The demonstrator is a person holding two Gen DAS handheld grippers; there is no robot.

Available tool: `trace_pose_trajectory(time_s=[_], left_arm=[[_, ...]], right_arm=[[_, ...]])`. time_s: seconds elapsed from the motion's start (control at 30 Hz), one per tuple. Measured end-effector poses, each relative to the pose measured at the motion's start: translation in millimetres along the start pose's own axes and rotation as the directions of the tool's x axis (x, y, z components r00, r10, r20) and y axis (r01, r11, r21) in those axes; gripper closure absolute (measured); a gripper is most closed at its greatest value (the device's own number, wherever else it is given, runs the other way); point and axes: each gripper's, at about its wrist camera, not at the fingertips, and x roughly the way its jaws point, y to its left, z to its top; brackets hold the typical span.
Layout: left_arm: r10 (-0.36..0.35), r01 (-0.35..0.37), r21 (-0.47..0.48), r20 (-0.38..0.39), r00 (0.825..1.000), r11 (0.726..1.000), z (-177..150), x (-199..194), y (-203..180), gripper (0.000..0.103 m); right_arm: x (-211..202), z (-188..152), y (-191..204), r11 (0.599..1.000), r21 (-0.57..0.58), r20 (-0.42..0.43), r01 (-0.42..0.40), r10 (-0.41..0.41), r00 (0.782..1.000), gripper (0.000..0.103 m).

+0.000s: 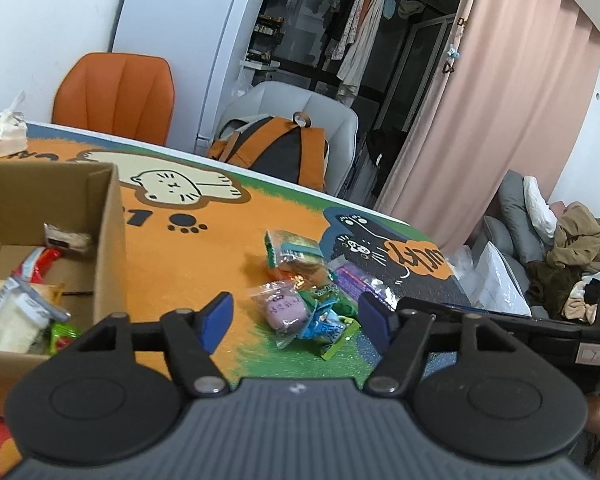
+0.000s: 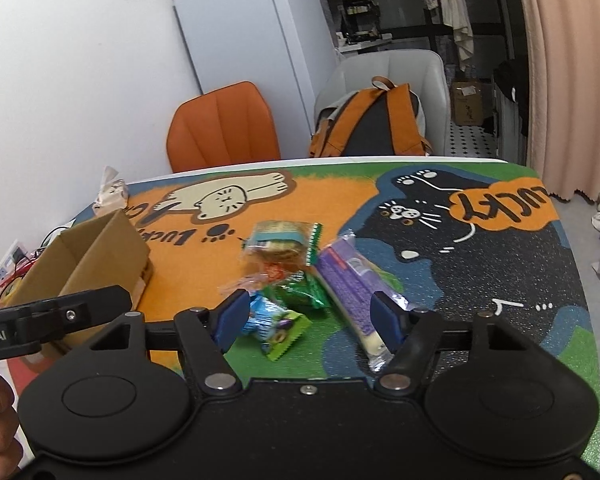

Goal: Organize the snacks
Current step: 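Grasp the purple-wrapped roll with the right tool while the left tool grasps a blue candy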

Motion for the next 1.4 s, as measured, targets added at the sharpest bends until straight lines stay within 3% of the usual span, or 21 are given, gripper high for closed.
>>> trace_pose_trajectory(time_s=[0.47, 1.03, 1.07, 1.2, 1.27, 1.4], left_arm=[[-0.002, 0.002, -0.013, -0.036, 0.999, 1.000, -7.5, 51.4, -14.2, 0.062], [-0.003, 0.000, -0.050, -0.077, 0.997, 0.999, -25.4, 103.6, -29.1, 0.066], [-0.004, 0.000, -0.048, -0.081, 0.997, 0.999, -27.0, 105.3, -30.3, 0.067], [-0.004, 0.000, -0.043, -0.093, 0.996, 0.999, -31.7, 111.0, -31.9, 0.073], [-0.008, 0.003, -0.046, -0.104, 0.995, 0.999, -33.6, 114.1, -30.7, 0.082], [-0.022, 0.017, -0.047, -0.103, 0.994, 0.999, -36.8, 112.6, -28.2, 0.086]], right_arm=[[19.2, -1.9, -23.5, 0.999, 0.016, -0.007, 0.033, -0.032, 0.999, 0.036], [51.8, -3.5, -46.1, 0.998, 0.028, -0.037, 0.057, -0.056, 0.998, 0.036], [54.3, -4.8, -46.5, 0.998, 0.026, -0.044, 0.056, -0.055, 0.998, 0.037], [59.8, -10.9, -48.6, 0.998, 0.046, -0.079, 0.034, -0.031, 0.996, 0.056], [58.5, -13.2, -47.2, 0.999, 0.051, -0.084, 0.019, -0.015, 0.996, 0.061], [54.6, -17.4, -40.0, 1.000, 0.029, -0.092, 0.010, -0.008, 0.996, 0.066]])
